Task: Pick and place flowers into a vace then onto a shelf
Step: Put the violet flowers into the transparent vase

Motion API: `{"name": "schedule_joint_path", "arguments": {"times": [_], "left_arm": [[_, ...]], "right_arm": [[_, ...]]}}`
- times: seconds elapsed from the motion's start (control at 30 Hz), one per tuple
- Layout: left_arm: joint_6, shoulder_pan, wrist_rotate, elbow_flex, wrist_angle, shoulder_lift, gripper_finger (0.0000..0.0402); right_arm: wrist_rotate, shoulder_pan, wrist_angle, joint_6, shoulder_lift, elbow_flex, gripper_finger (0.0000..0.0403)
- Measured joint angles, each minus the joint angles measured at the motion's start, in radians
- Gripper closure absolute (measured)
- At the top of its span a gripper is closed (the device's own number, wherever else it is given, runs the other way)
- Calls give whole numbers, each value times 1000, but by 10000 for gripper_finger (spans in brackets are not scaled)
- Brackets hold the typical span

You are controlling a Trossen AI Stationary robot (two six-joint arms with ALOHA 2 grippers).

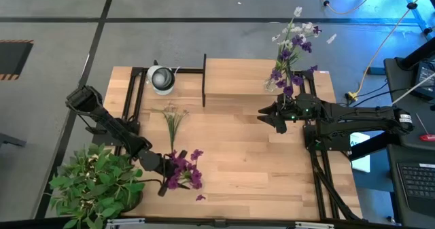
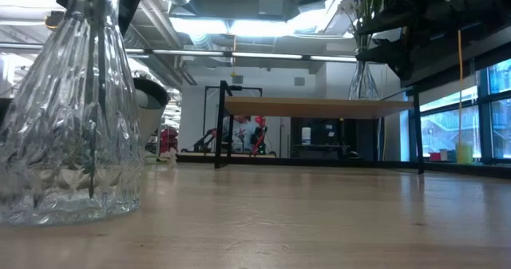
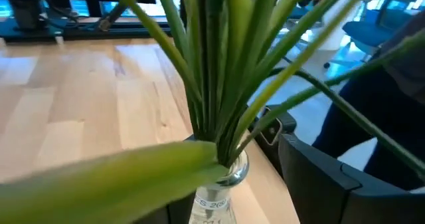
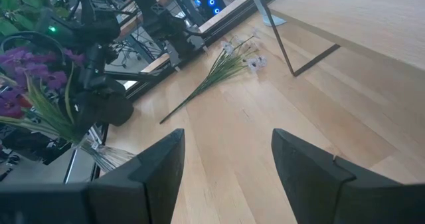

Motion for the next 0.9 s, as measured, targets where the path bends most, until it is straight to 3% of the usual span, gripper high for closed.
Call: {"name": "schedule_joint_path", "arguments": {"times": [0.4,0.9], "left_arm": [[-8,4,-30,2,-247,-139,210],[-9,26,-45,5,-256,-146,211]], "right_arm": [[8,0,0,3,0,0,175],[9,0,0,3,0,0,175]]}}
